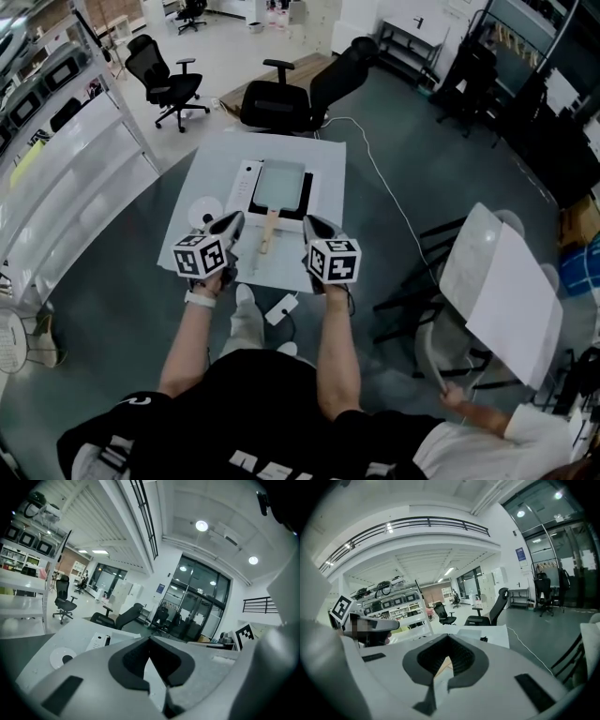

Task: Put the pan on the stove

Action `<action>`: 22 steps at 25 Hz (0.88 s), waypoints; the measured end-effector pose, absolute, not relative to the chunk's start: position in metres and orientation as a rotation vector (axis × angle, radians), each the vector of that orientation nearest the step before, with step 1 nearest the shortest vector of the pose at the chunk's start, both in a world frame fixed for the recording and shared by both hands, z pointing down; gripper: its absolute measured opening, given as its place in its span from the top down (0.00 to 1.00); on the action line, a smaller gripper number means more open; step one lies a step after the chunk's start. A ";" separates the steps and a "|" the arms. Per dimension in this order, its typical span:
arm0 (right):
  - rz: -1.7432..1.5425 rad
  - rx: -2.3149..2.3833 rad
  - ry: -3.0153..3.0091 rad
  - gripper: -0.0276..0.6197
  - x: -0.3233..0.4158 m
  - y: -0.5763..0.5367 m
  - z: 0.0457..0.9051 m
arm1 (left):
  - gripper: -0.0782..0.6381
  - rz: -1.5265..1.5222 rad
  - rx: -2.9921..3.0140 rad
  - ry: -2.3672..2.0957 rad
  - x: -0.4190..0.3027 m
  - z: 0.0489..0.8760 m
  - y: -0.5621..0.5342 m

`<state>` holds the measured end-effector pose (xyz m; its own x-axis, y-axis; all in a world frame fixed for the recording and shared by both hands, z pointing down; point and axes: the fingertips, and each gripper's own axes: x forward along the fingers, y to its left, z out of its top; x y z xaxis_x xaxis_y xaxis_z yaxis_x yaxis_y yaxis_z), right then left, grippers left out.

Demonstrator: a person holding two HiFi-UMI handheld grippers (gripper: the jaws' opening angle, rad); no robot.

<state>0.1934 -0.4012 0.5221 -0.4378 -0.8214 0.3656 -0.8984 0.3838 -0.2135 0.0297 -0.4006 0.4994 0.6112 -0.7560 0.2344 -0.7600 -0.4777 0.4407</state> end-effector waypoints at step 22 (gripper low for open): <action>0.484 1.588 -2.340 0.96 0.207 -0.352 0.555 | 0.89 0.100 2.387 -1.188 0.039 0.525 -0.356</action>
<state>0.2068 -0.3524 0.5546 -0.3618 -0.8407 0.4030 -0.9315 0.3430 -0.1209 0.0388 -0.3563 0.5246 0.6225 -0.7358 0.2666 -0.7700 -0.5150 0.3765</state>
